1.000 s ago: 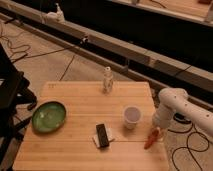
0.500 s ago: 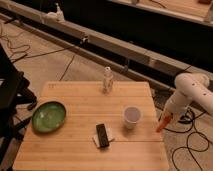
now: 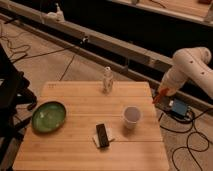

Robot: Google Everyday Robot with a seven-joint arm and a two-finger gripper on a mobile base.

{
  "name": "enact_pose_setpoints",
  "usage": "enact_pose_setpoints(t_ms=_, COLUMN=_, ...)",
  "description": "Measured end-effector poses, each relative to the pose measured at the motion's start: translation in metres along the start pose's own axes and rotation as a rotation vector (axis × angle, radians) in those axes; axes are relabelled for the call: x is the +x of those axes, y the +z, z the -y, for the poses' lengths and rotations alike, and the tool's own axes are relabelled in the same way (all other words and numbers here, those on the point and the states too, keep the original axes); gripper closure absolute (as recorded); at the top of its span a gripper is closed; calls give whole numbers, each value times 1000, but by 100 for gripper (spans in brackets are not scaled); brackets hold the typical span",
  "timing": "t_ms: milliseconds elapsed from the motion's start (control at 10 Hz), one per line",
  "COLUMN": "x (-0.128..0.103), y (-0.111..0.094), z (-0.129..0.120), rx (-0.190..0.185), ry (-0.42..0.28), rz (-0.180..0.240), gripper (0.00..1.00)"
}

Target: Place the pepper in the ceramic bowl

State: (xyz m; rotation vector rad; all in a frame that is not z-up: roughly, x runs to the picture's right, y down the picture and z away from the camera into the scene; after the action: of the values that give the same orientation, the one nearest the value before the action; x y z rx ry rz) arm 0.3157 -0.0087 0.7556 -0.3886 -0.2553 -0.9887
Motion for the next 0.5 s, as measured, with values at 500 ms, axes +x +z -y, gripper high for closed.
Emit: enact_pose_setpoints(t_ms=500, x=-29, y=-14, z=144, rx=183, ry=-150, rz=-27, gripper=100)
